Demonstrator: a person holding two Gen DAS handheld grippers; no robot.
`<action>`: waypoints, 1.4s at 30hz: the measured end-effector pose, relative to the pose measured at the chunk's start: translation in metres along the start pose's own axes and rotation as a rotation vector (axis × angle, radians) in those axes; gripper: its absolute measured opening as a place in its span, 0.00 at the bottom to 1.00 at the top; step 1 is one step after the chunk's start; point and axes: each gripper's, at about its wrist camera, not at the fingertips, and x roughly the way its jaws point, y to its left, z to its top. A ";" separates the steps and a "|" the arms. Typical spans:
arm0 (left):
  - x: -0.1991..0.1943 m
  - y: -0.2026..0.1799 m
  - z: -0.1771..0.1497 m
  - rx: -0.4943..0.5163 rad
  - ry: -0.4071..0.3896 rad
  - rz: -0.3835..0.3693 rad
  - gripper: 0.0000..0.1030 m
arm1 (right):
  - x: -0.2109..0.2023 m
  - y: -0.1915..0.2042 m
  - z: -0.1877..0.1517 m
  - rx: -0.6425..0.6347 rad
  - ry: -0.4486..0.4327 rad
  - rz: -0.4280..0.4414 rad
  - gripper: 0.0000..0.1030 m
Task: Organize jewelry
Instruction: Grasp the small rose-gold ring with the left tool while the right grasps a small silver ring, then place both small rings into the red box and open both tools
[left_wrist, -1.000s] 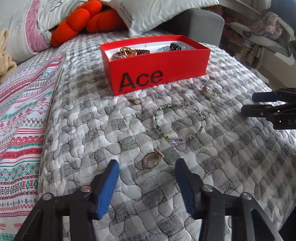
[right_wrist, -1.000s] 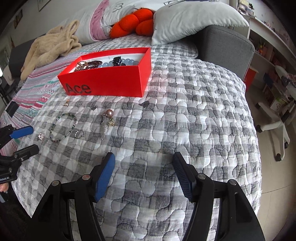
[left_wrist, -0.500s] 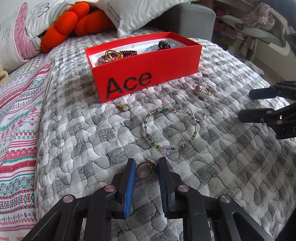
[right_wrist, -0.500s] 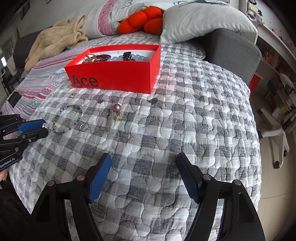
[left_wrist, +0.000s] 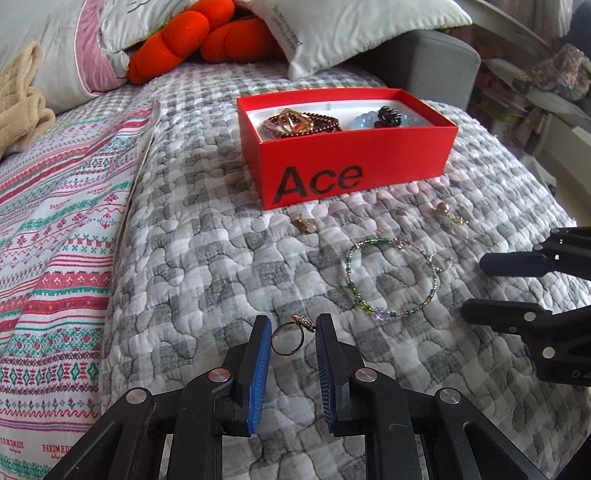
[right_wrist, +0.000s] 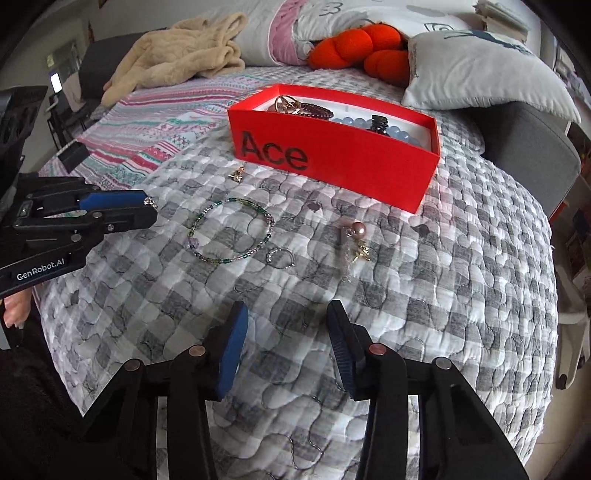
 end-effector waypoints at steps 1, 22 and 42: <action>0.000 0.001 0.000 -0.005 0.000 0.001 0.18 | 0.003 0.002 0.002 0.000 0.000 0.004 0.40; -0.004 0.016 0.009 -0.120 -0.013 0.013 0.18 | 0.020 0.003 0.031 0.025 0.003 0.001 0.18; -0.001 0.015 0.062 -0.200 -0.097 -0.037 0.18 | -0.026 -0.046 0.066 0.193 -0.141 -0.022 0.18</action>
